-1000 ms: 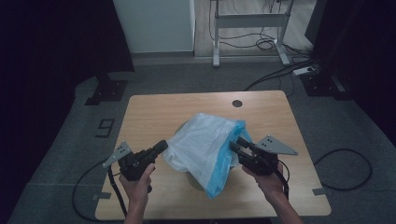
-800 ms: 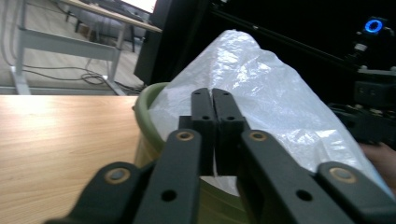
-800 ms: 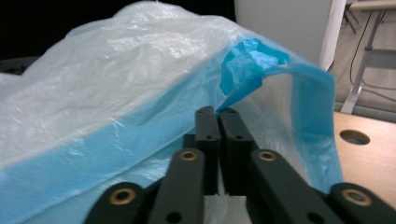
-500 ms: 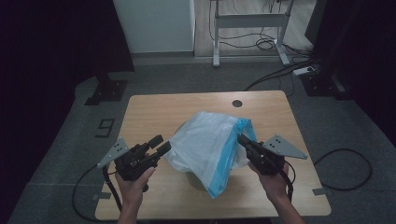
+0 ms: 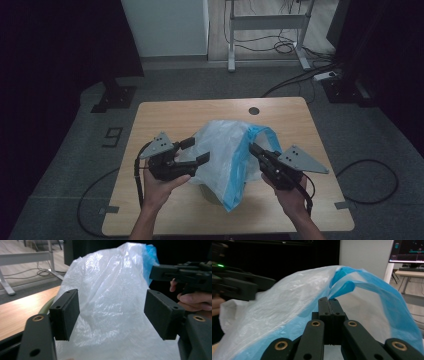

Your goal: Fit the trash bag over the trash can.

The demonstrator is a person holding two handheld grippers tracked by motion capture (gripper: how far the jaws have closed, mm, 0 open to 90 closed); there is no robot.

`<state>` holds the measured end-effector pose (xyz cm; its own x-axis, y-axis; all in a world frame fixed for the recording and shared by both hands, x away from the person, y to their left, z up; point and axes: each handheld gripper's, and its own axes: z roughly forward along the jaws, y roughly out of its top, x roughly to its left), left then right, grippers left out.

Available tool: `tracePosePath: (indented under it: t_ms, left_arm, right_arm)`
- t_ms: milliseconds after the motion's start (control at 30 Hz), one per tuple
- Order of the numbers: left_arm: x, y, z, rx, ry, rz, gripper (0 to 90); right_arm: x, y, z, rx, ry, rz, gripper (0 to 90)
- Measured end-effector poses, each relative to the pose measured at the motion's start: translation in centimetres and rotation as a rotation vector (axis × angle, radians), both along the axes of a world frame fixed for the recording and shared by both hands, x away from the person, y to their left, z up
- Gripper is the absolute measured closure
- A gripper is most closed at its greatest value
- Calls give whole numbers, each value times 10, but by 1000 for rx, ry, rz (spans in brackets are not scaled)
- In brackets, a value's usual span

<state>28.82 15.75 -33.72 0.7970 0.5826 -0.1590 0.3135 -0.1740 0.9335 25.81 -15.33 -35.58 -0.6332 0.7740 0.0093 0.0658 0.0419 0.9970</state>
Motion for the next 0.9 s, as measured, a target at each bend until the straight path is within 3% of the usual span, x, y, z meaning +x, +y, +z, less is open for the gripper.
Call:
tracePosePath:
  t_ms: [100, 200, 300, 500, 633, 833, 900]
  left_arm:
    - [4, -4, -4, -9, 27, -47, 282]
    - [3, -9, -4, 2, 22, -79, 355]
    - [0, -14, -4, 20, 6, -123, 523]
    - [0, -17, -4, 38, -11, -111, 808]
    - [-4, -11, -3, -20, -60, -90, 896]
    - [-5, 11, -1, -207, -105, -27, 899]
    - [-5, 15, -1, -233, -109, -10, 899]
  right_arm:
    - [-2, 4, 2, -2, -11, 18, 888]
    - [-2, 8, 3, -8, -12, 30, 888]
    - [-2, 11, 3, -10, -15, 40, 889]
    - [-3, 14, 3, -12, -21, 49, 889]
    - [-3, 13, 2, -30, -20, 28, 888]
    - [-1, 3, -3, -32, 5, -7, 888]
    - [0, -1, -6, -31, 13, -18, 888]
